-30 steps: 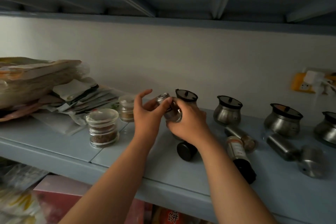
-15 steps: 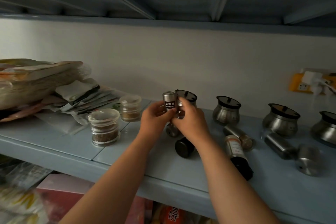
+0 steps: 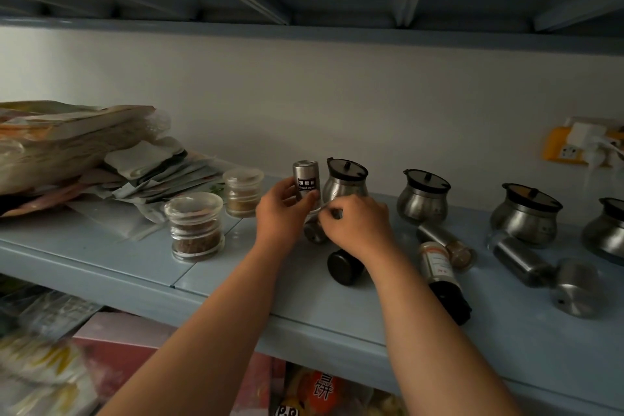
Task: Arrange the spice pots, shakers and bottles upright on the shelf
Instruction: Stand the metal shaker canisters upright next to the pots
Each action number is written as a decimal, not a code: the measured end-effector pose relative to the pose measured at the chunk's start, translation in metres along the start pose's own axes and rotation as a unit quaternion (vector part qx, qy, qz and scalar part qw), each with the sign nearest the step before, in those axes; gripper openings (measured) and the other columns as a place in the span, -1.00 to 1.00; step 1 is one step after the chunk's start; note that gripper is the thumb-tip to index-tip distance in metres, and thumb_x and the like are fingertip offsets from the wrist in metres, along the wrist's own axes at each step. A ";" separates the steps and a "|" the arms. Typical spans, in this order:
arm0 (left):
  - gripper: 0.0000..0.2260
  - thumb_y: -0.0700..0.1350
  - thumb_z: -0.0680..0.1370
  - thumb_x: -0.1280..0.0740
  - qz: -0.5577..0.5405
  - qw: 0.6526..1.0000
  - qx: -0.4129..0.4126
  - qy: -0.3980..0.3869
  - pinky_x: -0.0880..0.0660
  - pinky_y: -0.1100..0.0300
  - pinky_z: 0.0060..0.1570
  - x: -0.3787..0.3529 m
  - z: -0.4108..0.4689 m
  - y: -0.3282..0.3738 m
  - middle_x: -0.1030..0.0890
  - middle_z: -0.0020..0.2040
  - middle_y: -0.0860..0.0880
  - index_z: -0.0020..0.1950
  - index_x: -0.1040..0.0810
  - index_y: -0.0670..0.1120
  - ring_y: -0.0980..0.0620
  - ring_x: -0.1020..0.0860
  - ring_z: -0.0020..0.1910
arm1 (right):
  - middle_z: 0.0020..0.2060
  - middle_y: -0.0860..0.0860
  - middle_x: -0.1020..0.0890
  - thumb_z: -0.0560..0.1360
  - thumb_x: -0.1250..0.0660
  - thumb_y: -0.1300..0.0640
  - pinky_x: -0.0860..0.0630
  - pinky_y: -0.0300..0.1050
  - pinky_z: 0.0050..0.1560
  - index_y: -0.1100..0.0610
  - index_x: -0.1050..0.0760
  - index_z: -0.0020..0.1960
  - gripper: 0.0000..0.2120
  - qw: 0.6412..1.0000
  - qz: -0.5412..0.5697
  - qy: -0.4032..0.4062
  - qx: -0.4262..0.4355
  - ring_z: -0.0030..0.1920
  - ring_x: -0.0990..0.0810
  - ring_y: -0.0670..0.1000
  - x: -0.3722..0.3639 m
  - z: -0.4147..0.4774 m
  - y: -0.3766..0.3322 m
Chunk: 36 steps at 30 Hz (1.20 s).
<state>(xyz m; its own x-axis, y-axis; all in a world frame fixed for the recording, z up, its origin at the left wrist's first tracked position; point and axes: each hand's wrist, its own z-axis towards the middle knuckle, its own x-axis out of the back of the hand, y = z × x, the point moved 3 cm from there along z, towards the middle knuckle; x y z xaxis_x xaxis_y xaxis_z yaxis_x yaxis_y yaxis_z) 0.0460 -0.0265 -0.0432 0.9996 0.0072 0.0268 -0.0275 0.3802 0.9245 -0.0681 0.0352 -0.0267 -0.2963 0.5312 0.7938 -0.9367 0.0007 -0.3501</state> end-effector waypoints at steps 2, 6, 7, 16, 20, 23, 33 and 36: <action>-0.66 -0.14 0.45 -0.44 0.009 1.000 -0.002 -0.004 -0.48 0.25 -0.04 -0.001 0.001 -0.002 -0.65 0.07 -0.12 0.22 -0.56 -0.13 0.02 -0.61 0.01 | -0.21 -0.03 -0.63 0.49 -0.22 -0.01 -0.25 -0.10 -0.04 0.04 -0.59 -0.17 -0.79 1.000 -0.001 0.023 -0.003 -0.12 -0.55 0.02 0.002 0.000 0.002; -0.72 -0.16 0.46 -0.42 0.042 0.999 -0.007 -0.019 -0.50 0.27 -0.07 -0.002 0.001 -0.003 -0.64 0.00 -0.07 0.16 -0.57 -0.15 0.02 -0.60 -0.03 | -0.10 -0.05 -0.61 0.48 -0.23 -0.02 -0.25 -0.08 -0.01 0.00 -0.58 -0.05 -0.81 0.999 -0.003 0.053 0.000 -0.04 -0.54 0.01 0.006 -0.001 0.001; -0.75 -0.17 0.47 -0.41 0.050 0.998 -0.011 -0.021 -0.48 0.29 -0.10 -0.002 0.001 -0.003 -0.62 -0.04 -0.04 0.14 -0.57 -0.15 0.04 -0.58 -0.05 | -0.08 -0.05 -0.61 0.48 -0.22 -0.03 -0.23 -0.08 -0.01 -0.01 -0.58 -0.04 -0.80 0.999 -0.006 0.045 0.001 -0.02 -0.53 0.02 0.005 -0.001 0.001; -0.67 -0.19 0.48 -0.39 0.112 0.993 -0.011 -0.038 -0.40 0.22 0.00 -0.003 0.000 -0.006 -0.62 0.11 -0.13 0.24 -0.51 -0.18 -0.03 -0.57 0.09 | -0.29 -0.03 -0.48 0.53 -0.13 -0.04 -0.30 0.00 0.04 0.02 -0.38 -0.35 -0.69 0.999 -0.010 0.018 -0.031 -0.16 -0.48 0.05 0.005 -0.002 0.004; -0.69 -0.19 0.48 -0.39 0.131 0.991 -0.002 -0.036 -0.44 0.17 0.02 -0.001 0.002 -0.009 -0.63 0.10 -0.15 0.21 -0.53 -0.17 -0.09 -0.58 0.10 | -0.33 -0.03 -0.47 0.53 -0.12 -0.05 -0.28 -0.02 0.00 0.04 -0.31 -0.44 -0.61 0.999 -0.001 0.029 -0.040 -0.21 -0.45 0.03 0.005 -0.002 0.004; -0.72 -0.20 0.48 -0.38 0.148 0.988 0.004 -0.042 -0.40 0.21 -0.05 -0.001 0.003 -0.011 -0.63 0.07 -0.14 0.18 -0.54 -0.17 -0.08 -0.58 0.05 | -0.34 -0.02 -0.49 0.53 -0.12 -0.06 -0.30 -0.01 -0.01 0.06 -0.39 -0.40 -0.63 0.998 0.009 0.044 -0.036 -0.20 -0.46 0.04 0.004 -0.002 0.005; -0.70 -0.22 0.50 -0.34 0.171 0.984 0.019 -0.043 -0.35 0.24 -0.04 -0.001 0.002 -0.009 -0.61 0.14 -0.15 0.24 -0.50 -0.17 -0.09 -0.56 0.12 | -0.38 -0.06 -0.45 0.54 -0.13 -0.06 -0.27 -0.05 -0.06 0.09 -0.49 -0.33 -0.63 0.998 0.026 0.043 -0.032 -0.26 -0.43 0.01 0.003 -0.003 0.006; -0.70 -0.21 0.52 -0.32 0.181 0.983 0.014 -0.039 -0.32 0.25 -0.05 -0.001 0.001 -0.009 -0.60 0.15 -0.16 0.25 -0.48 -0.17 -0.10 -0.54 0.15 | -0.40 -0.06 -0.43 0.54 -0.13 -0.06 -0.26 -0.05 -0.06 0.11 -0.48 -0.34 -0.62 0.998 0.026 0.039 -0.039 -0.27 -0.42 0.02 0.003 -0.003 0.006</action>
<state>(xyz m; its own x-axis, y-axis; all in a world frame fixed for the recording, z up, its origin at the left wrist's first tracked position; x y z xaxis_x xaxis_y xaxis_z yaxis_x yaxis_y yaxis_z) 0.0452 -0.0308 -0.0509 0.9207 0.0661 0.3845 -0.3831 0.3399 0.8589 -0.0743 0.0392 -0.0282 -0.3266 0.5966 0.7331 -0.9018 0.0355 -0.4307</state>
